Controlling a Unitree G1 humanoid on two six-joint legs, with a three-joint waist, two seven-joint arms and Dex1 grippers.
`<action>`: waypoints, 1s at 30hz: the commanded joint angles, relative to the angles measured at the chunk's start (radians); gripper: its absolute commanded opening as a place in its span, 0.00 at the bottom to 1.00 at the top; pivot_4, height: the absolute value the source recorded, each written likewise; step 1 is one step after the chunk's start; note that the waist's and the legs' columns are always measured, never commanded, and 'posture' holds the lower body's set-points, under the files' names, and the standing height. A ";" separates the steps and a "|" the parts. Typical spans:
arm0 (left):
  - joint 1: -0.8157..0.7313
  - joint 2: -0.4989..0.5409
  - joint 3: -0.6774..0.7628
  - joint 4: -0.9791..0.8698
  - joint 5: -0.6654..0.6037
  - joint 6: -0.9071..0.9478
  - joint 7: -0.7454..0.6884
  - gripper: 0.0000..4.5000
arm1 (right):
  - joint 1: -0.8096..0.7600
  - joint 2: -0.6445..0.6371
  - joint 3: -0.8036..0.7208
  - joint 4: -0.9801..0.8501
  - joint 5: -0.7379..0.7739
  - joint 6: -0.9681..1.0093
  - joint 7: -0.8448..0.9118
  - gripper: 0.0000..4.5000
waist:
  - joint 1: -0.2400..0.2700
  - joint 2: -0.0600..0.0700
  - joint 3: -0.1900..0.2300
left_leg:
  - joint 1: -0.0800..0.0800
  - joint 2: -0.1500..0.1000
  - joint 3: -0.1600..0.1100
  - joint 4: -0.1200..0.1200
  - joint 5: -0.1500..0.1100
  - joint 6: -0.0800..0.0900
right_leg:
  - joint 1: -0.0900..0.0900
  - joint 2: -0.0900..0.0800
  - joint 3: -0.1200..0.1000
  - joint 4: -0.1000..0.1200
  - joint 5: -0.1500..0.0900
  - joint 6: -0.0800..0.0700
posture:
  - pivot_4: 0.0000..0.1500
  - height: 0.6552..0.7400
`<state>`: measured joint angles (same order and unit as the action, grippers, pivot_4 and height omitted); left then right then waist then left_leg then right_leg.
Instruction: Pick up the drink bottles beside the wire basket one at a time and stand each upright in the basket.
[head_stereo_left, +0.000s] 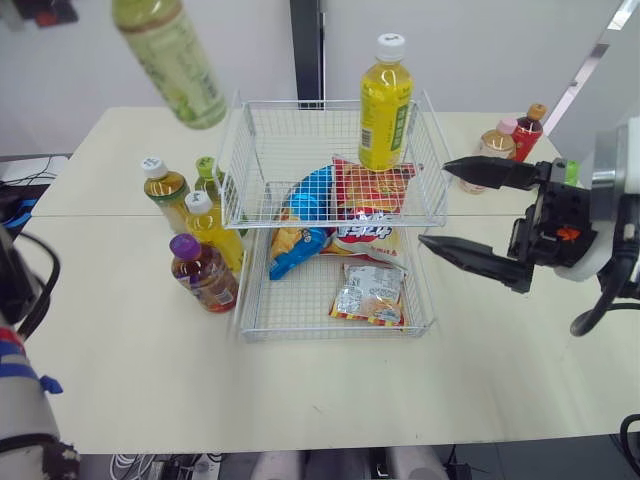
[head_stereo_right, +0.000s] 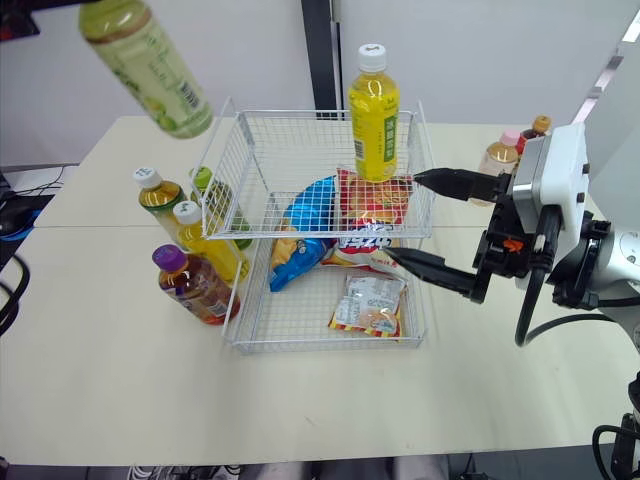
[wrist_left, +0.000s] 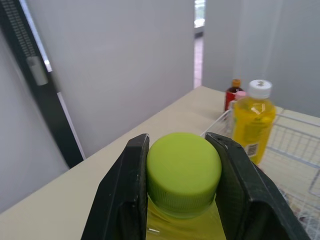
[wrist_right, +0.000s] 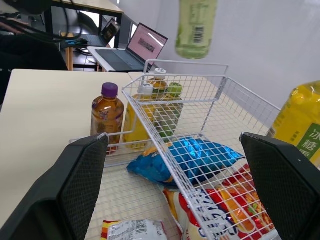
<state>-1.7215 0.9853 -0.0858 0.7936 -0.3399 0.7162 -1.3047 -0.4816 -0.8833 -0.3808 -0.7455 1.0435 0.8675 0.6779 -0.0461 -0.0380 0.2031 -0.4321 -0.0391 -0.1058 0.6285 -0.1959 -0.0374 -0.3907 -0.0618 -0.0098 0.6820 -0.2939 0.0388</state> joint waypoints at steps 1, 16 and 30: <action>-0.095 -0.042 -0.010 0.073 0.054 -0.057 -0.061 0.30 | 0.015 -0.031 -0.055 -0.028 0.046 -0.011 -0.048 1.00 | -0.005 0.001 0.000 | 0.000 0.001 0.000 0.000 0.000 0.000 | 0.000 0.000 0.000 0.000 0.000 0.000 | 1.00 1.00; -0.062 -0.368 0.039 0.252 0.124 -0.220 0.016 0.30 | 0.117 -0.082 -0.111 -0.049 0.077 -0.070 -0.112 1.00 | 0.001 0.001 0.001 | -0.001 0.000 -0.001 0.001 0.000 0.000 | 0.000 -0.002 0.000 0.001 0.000 0.000 | 1.00 1.00; -0.042 -0.482 0.079 0.373 0.164 -0.333 0.113 0.30 | 0.115 -0.097 -0.024 -0.102 0.078 -0.092 -0.220 1.00 | 0.004 0.001 0.001 | -0.001 0.000 -0.001 0.002 0.000 0.000 | 0.000 -0.003 -0.001 0.001 0.000 0.000 | 1.00 1.00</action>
<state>-1.7264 0.4982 -0.0353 1.1709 -0.1728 0.4010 -1.1920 -0.3495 -0.9649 -0.3976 -0.8241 1.1182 0.7918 0.4788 -0.0418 -0.0374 0.2045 -0.4332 -0.0397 -0.1067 0.6301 -0.1956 -0.0372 -0.3908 -0.0644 -0.0102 0.6836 -0.2939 0.0388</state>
